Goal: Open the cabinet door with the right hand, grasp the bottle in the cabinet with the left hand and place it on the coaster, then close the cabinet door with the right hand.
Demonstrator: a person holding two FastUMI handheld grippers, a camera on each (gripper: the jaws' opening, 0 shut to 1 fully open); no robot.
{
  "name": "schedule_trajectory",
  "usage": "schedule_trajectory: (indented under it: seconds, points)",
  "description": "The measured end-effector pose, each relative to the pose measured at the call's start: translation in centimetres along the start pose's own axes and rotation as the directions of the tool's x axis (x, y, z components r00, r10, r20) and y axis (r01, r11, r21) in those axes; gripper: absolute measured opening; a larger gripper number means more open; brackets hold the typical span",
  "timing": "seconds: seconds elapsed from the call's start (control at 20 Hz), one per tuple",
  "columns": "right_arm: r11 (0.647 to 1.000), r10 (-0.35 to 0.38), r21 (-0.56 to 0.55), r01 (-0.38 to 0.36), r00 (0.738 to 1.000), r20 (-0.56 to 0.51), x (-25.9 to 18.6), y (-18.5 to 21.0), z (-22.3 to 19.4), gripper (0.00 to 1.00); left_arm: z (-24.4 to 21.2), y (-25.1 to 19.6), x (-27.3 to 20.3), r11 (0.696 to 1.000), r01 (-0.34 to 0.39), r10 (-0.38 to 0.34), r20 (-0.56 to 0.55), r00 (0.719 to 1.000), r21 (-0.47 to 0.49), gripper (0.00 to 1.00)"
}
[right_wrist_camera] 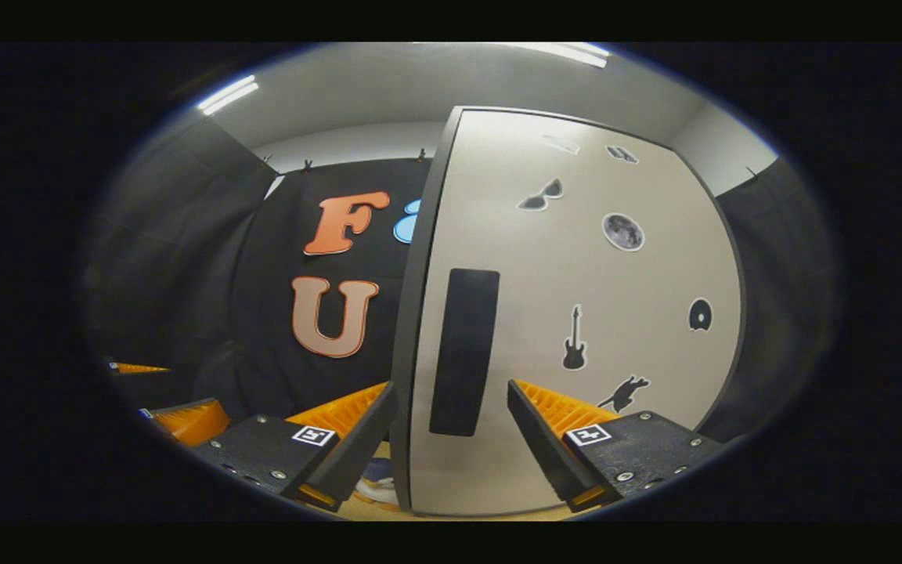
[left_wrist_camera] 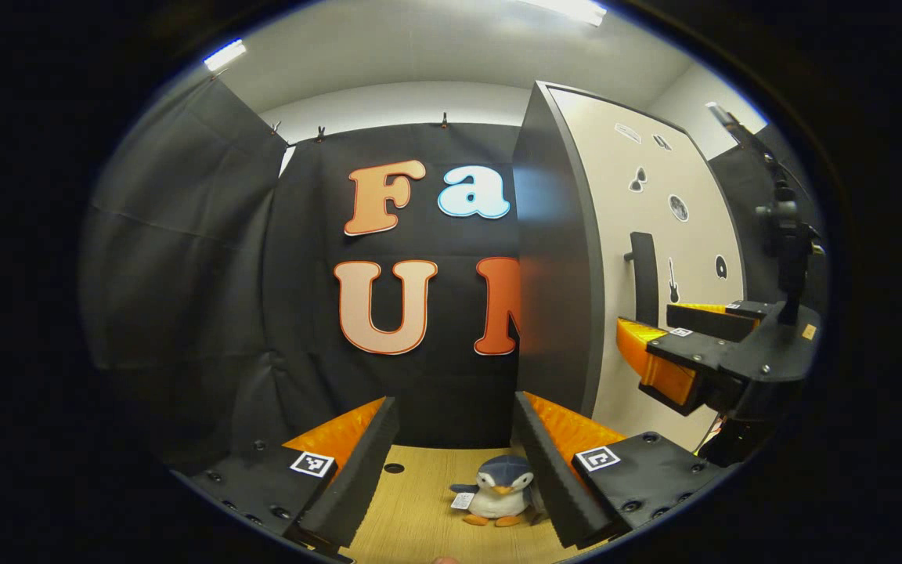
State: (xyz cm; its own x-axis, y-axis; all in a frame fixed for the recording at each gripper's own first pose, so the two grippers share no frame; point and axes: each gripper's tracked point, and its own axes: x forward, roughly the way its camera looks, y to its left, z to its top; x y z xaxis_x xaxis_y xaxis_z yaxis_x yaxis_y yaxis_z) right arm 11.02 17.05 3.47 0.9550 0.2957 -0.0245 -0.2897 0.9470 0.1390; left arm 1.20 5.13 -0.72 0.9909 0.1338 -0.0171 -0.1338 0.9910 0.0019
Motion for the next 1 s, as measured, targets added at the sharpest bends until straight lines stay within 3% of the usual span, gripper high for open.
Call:
schedule_trajectory:
  seconds: [0.1, 0.35, 0.55, 0.7, 1.0]
  points:
    - [1.0, -0.005, 0.025, 0.005, 1.0, -0.01, 0.4, 0.1, 0.1, 0.89, 0.1, 0.4, 0.0, 1.0, -0.003, 0.003, 0.003, 1.0, -0.003, 0.96]
    - [0.989, -0.034, 0.139, 0.042, 0.998, -0.058, 1.5, -0.4, -0.4, 0.81, -0.6, 1.5, -0.3, 1.0, -0.011, 0.011, -0.007, 1.0, -0.012, 0.93]
    - [0.968, -0.063, 0.238, 0.083, 0.994, -0.091, 1.8, -1.0, -0.5, 0.52, -0.9, 2.5, -0.2, 1.0, -0.017, 0.017, -0.006, 1.0, -0.015, 0.93]
    - [0.98, -0.083, 0.171, 0.099, 0.992, -0.099, 1.9, -1.0, -0.6, 0.42, -1.1, 2.6, -0.2, 1.0, -0.002, 0.002, -0.004, 1.0, -0.01, 0.93]
    - [0.982, -0.105, 0.143, 0.122, 0.986, -0.126, 1.8, -0.9, -0.7, 0.34, -1.2, 2.4, -0.2, 0.999, 0.037, -0.037, -0.002, 0.999, -0.017, 0.93]
